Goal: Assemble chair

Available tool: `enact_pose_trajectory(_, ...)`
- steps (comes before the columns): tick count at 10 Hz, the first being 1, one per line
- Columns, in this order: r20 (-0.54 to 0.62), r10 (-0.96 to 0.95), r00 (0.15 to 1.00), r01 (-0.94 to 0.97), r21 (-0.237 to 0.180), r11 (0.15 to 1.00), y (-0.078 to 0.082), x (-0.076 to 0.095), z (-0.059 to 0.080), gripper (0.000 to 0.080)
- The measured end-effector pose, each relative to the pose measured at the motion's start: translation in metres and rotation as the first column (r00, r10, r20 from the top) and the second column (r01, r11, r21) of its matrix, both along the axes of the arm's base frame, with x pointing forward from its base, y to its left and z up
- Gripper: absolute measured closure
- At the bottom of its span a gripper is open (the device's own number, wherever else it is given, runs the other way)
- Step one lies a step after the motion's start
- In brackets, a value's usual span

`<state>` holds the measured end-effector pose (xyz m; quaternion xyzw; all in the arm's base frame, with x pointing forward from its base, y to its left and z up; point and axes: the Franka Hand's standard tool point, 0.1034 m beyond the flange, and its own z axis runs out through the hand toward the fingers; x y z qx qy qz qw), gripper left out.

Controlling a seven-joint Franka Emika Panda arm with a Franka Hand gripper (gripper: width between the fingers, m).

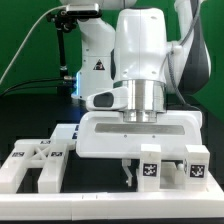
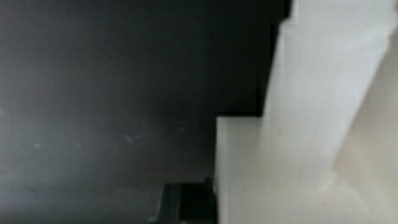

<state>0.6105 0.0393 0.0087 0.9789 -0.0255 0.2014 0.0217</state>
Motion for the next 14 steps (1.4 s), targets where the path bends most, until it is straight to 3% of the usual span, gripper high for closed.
enact_pose_trajectory(8, -0.001, 0.016, 1.0, -0.017, -0.009, 1.0, -0.003, 0.0, 0.001, 0.0765)
enact_pose_trajectory(9, -0.024, 0.082, 0.996, -0.083, -0.049, 0.995, -0.032, -0.003, 0.011, 0.0765)
enact_pose_trajectory(10, -0.049, 0.044, 0.998, -0.045, -0.019, 0.999, -0.052, -0.008, 0.018, 0.0765)
enact_pose_trajectory(11, -0.085, 0.034, 0.996, -0.034, 0.001, 0.999, -0.06, -0.013, 0.026, 0.0765)
enact_pose_trajectory(13, -0.186, 0.003, 0.983, 0.005, 0.047, 0.999, -0.074, -0.023, 0.042, 0.0765)
enact_pose_trajectory(14, -0.316, -0.02, 0.949, 0.053, 0.096, 0.994, -0.072, -0.03, 0.05, 0.0765)
